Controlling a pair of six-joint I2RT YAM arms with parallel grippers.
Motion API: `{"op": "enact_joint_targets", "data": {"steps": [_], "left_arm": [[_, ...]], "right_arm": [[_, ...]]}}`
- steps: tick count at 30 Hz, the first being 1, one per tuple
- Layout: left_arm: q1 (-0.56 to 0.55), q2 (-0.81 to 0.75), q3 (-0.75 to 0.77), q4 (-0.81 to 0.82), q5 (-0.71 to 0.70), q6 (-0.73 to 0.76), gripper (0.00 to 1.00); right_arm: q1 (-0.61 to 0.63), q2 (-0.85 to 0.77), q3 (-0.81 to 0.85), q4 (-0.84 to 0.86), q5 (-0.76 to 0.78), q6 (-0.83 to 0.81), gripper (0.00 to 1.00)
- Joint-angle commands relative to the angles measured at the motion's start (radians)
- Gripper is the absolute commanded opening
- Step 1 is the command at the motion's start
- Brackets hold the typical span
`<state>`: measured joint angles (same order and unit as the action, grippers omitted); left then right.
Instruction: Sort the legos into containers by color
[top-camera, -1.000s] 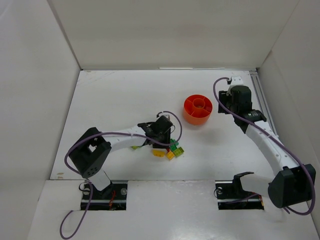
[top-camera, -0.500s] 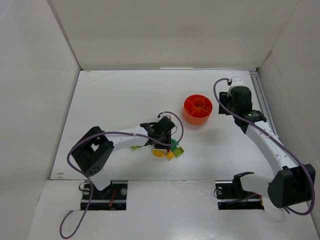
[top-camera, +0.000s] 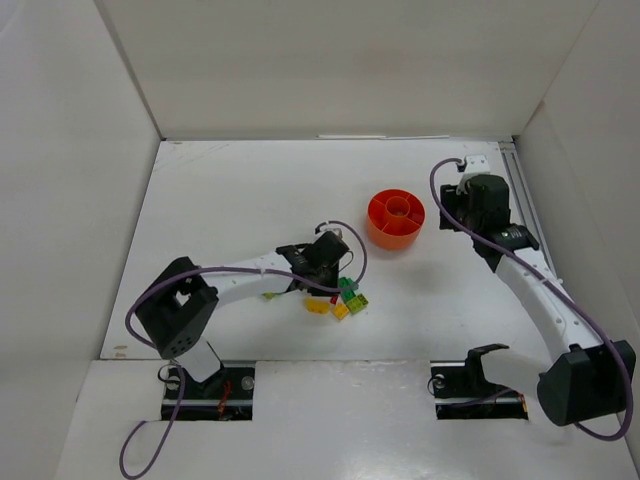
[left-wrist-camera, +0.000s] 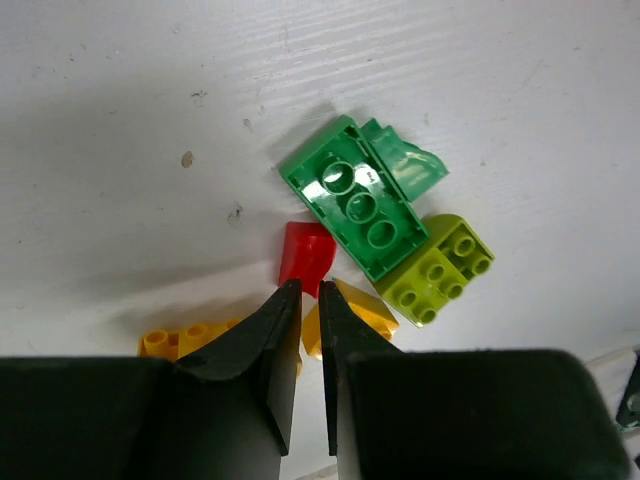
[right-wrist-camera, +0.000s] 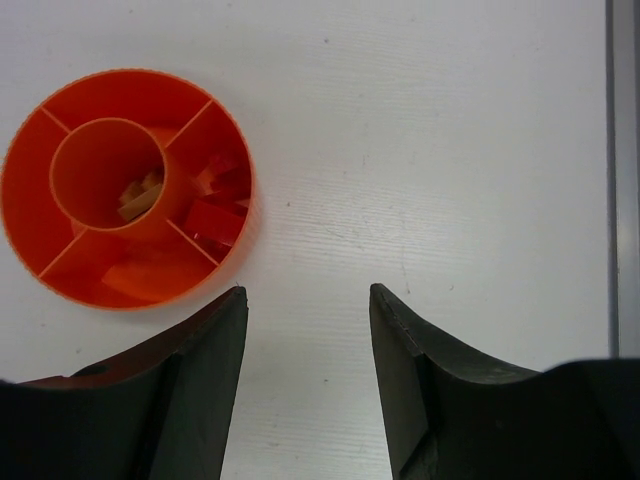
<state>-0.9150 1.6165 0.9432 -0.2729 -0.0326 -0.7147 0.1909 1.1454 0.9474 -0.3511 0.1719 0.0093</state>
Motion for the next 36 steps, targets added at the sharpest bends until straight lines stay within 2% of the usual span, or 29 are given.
{"op": "enact_joint_targets", "data": {"steps": [1, 6, 8, 13, 16, 18, 19, 25, 33, 36], "left_arm": [[-0.005, -0.107, 0.022, 0.004, -0.016, 0.041, 0.10], [-0.005, -0.213, 0.022, 0.052, -0.026, 0.167, 0.10], [-0.005, -0.225, 0.012, 0.078, -0.026, 0.237, 0.10], [0.004, -0.196, 0.043, 0.021, -0.017, 0.256, 0.17], [0.004, -0.146, 0.017, 0.021, -0.004, 0.222, 0.17], [0.004, -0.124, 0.006, 0.032, 0.005, 0.195, 0.20], [0.004, -0.124, -0.012, 0.046, -0.004, 0.195, 0.26], [-0.005, -0.086, -0.023, 0.067, -0.024, 0.184, 0.34], [-0.005, -0.037, -0.041, 0.084, -0.009, 0.202, 0.36], [-0.016, -0.010, -0.041, 0.093, -0.009, 0.202, 0.40]], "right_arm": [[-0.005, -0.065, -0.022, 0.040, -0.101, -0.077, 0.57], [-0.005, -0.130, -0.022, 0.052, -0.363, -0.123, 0.60], [0.004, -0.141, -0.022, 0.029, -0.414, -0.134, 0.60], [0.022, -0.151, -0.013, -0.071, -0.370, -0.146, 0.61], [0.022, -0.161, -0.035, -0.071, -0.348, -0.146, 0.61], [0.022, -0.161, -0.035, -0.071, -0.338, -0.146, 0.61], [0.022, -0.151, -0.035, -0.071, -0.338, -0.146, 0.61], [0.022, -0.118, -0.025, -0.071, -0.338, -0.146, 0.61], [0.022, -0.087, -0.016, -0.071, -0.318, -0.146, 0.61], [0.022, -0.087, -0.016, -0.071, -0.308, -0.146, 0.61]]}}
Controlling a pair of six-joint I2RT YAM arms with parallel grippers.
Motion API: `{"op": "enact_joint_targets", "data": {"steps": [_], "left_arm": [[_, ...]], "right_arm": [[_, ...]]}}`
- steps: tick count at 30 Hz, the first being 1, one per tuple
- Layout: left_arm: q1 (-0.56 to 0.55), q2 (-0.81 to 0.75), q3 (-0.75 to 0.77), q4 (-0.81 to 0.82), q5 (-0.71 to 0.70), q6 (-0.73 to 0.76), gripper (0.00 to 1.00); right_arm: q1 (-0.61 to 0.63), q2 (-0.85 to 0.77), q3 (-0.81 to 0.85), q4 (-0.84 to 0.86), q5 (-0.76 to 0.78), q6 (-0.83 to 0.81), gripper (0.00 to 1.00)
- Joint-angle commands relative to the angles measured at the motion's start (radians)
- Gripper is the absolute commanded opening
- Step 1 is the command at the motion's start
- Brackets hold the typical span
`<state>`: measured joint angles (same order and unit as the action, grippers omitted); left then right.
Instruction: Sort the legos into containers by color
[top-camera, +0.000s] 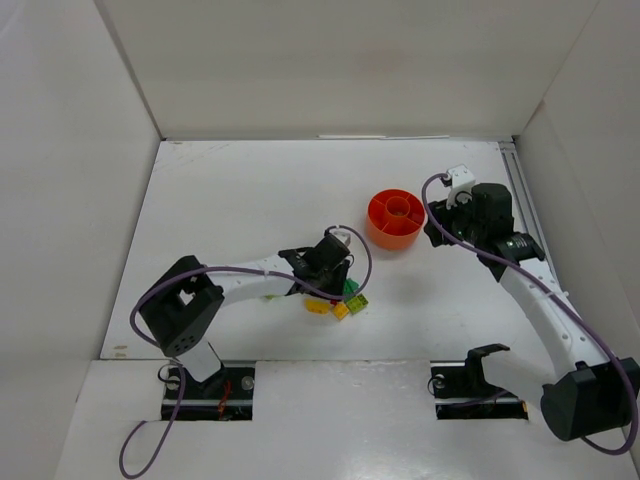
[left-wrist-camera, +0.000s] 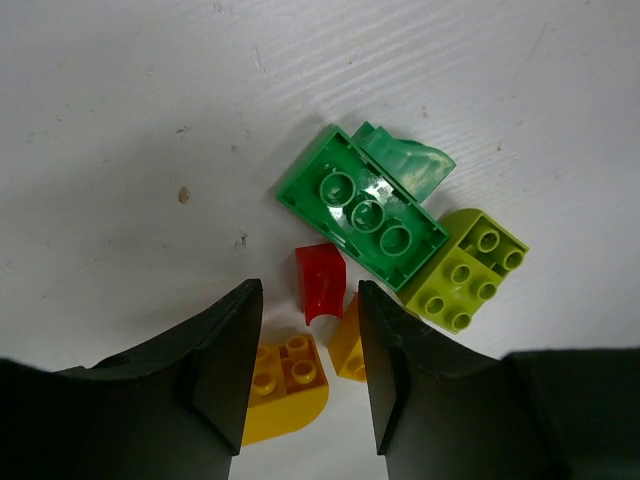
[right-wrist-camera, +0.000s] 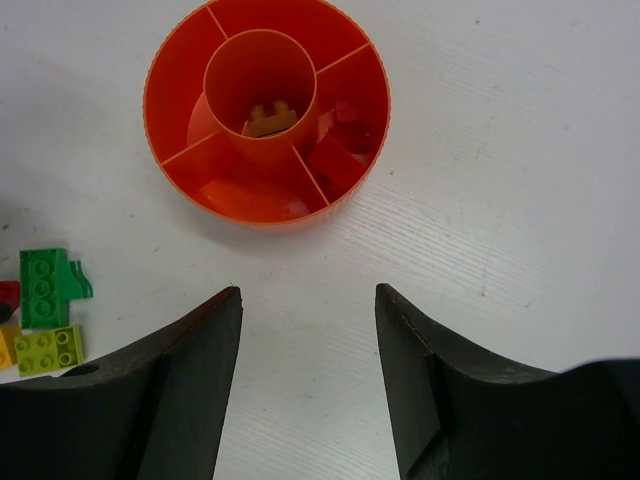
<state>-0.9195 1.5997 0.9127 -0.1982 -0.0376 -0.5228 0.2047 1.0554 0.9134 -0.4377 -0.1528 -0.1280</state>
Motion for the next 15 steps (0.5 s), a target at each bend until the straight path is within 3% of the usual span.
{"op": "enact_joint_targets", "data": {"steps": [1, 6, 15], "left_arm": [[-0.012, 0.015, -0.011, 0.019, 0.005, 0.010, 0.40], [-0.021, 0.037, -0.011, 0.033, 0.015, 0.010, 0.39], [-0.021, 0.013, -0.001, 0.033, 0.025, 0.001, 0.20]], "right_arm": [[0.009, 0.003, 0.018, 0.016, 0.016, -0.009, 0.61], [0.009, 0.012, 0.018, 0.016, 0.025, -0.009, 0.61], [0.009, 0.022, 0.018, 0.007, 0.036, 0.001, 0.61]]}}
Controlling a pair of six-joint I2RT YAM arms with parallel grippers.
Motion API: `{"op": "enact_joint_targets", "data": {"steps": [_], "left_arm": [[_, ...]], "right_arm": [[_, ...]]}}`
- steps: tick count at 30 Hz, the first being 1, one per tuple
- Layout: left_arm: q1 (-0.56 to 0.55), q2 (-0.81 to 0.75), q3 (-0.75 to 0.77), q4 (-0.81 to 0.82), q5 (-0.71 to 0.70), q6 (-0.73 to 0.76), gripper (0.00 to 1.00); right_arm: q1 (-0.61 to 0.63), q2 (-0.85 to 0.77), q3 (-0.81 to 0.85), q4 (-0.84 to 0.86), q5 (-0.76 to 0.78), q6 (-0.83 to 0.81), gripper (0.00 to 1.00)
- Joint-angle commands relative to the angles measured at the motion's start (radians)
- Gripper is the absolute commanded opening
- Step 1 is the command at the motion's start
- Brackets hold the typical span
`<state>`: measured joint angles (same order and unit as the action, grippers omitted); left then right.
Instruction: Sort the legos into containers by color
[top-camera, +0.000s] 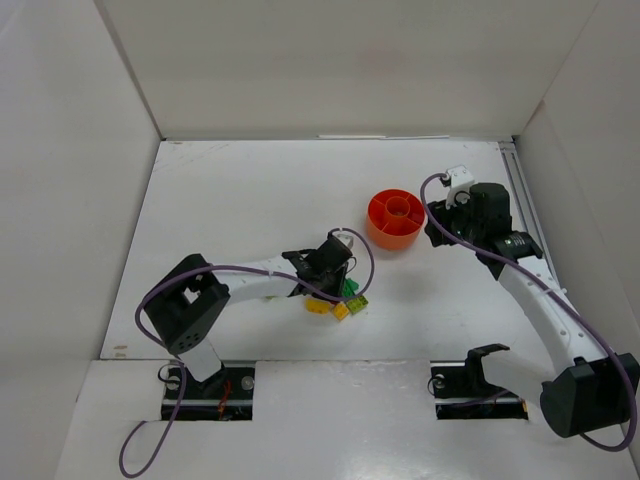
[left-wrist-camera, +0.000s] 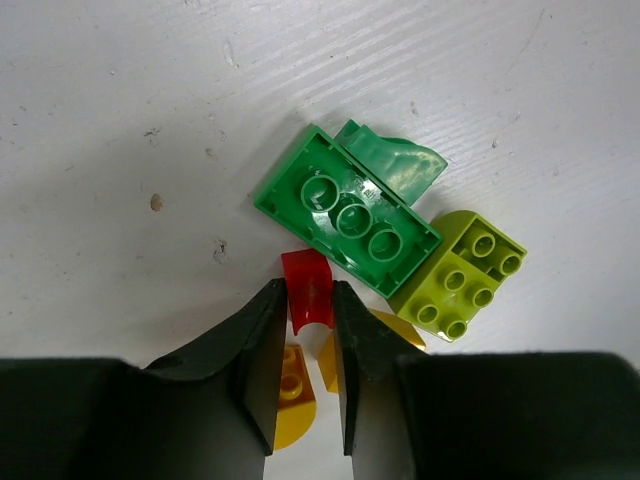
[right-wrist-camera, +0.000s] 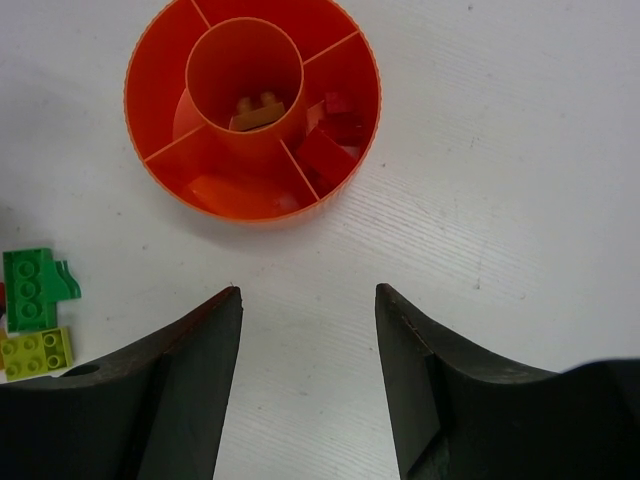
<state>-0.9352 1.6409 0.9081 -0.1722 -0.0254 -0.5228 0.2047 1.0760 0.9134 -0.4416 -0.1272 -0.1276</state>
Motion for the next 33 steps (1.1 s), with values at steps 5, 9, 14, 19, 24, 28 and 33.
{"op": "enact_joint_targets", "data": {"steps": [5, 9, 14, 19, 24, 28, 33], "left_arm": [[-0.005, -0.091, 0.041, -0.035, -0.040, 0.001, 0.17], [0.024, -0.174, 0.086, -0.024, -0.053, 0.001, 0.15], [0.171, -0.304, 0.095, 0.111, 0.143, 0.001, 0.15], [0.289, -0.363, 0.084, 0.264, 0.393, -0.037, 0.15], [0.329, -0.382, 0.055, 0.456, 0.596, -0.117, 0.15], [0.354, -0.400, 0.026, 0.586, 0.734, -0.203, 0.17], [0.354, -0.431, -0.009, 0.622, 0.734, -0.237, 0.18]], "right_arm": [[0.009, -0.024, 0.005, 0.011, -0.017, -0.018, 0.61], [0.009, -0.062, -0.027, 0.052, -0.126, -0.062, 0.61], [0.042, -0.116, -0.068, 0.168, -0.339, -0.145, 0.62], [0.191, -0.125, -0.068, 0.289, -0.348, -0.145, 0.64], [0.407, -0.134, -0.088, 0.492, -0.198, -0.133, 0.64], [0.557, -0.134, -0.111, 0.604, -0.037, -0.182, 0.64], [0.596, -0.114, -0.123, 0.681, 0.101, -0.153, 0.64]]}}
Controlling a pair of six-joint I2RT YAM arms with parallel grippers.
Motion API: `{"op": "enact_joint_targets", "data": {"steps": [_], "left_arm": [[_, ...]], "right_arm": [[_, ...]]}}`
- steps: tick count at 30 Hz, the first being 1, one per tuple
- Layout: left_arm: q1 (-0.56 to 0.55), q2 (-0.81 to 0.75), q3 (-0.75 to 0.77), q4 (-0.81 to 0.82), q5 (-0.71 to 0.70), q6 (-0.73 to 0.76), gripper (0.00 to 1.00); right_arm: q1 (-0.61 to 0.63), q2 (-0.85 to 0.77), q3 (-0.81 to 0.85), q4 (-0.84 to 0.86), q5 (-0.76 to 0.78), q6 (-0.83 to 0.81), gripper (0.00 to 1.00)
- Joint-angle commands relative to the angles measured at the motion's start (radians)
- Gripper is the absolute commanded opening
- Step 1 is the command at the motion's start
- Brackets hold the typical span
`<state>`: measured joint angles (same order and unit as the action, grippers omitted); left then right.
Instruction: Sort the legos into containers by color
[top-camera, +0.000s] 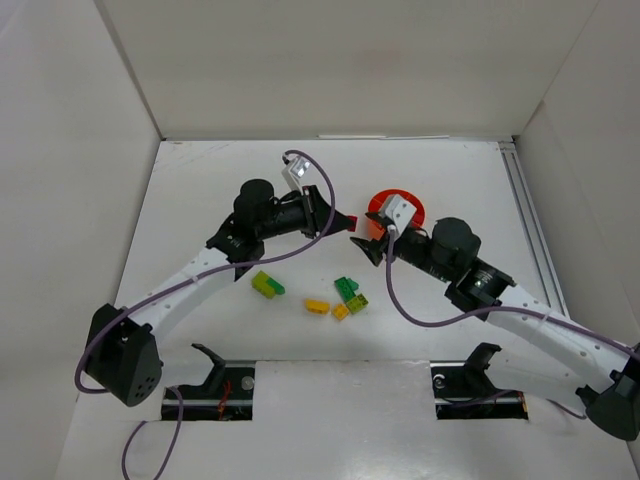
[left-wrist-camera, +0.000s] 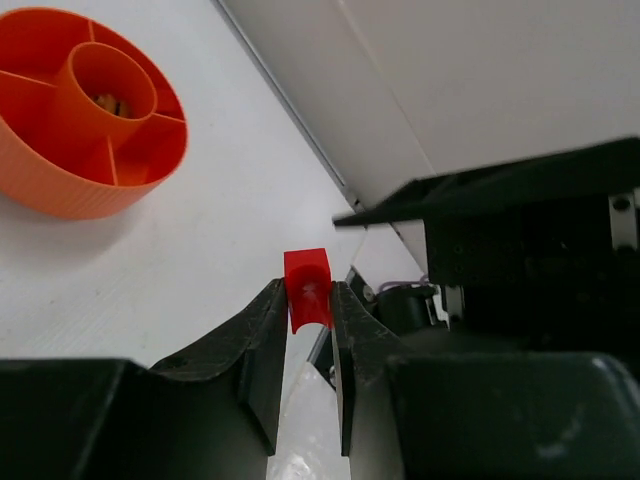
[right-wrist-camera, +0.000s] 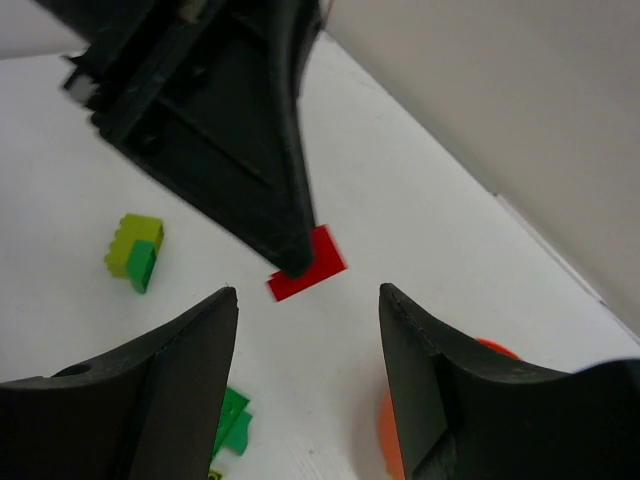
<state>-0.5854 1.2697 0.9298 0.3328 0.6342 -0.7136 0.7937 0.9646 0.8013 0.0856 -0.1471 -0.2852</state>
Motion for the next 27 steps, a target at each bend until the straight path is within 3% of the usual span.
{"op": "enact_joint_targets", "data": {"steps": [1, 4, 10, 20, 27], "left_arm": [[0.004, -0.076, -0.040, 0.126, 0.074, -0.055, 0.18], [0.004, -0.107, -0.066, 0.150, 0.085, -0.064, 0.21], [0.004, -0.118, -0.066, 0.170, 0.137, -0.064, 0.22], [0.004, -0.127, -0.066, 0.170, 0.150, -0.052, 0.22], [0.004, -0.127, -0.066, 0.170, 0.150, -0.052, 0.22]], "right_arm": [[0.007, -0.013, -0.037, 0.172, 0.132, 0.018, 0.64], [0.007, -0.013, -0.048, 0.206, 0.132, 0.009, 0.64], [0.016, 0.016, -0.020, 0.197, 0.000, -0.133, 0.66], [0.016, 0.080, 0.053, 0.131, -0.196, -0.193, 0.68], [0.016, 0.071, 0.067, 0.117, -0.135, -0.193, 0.66]]}}
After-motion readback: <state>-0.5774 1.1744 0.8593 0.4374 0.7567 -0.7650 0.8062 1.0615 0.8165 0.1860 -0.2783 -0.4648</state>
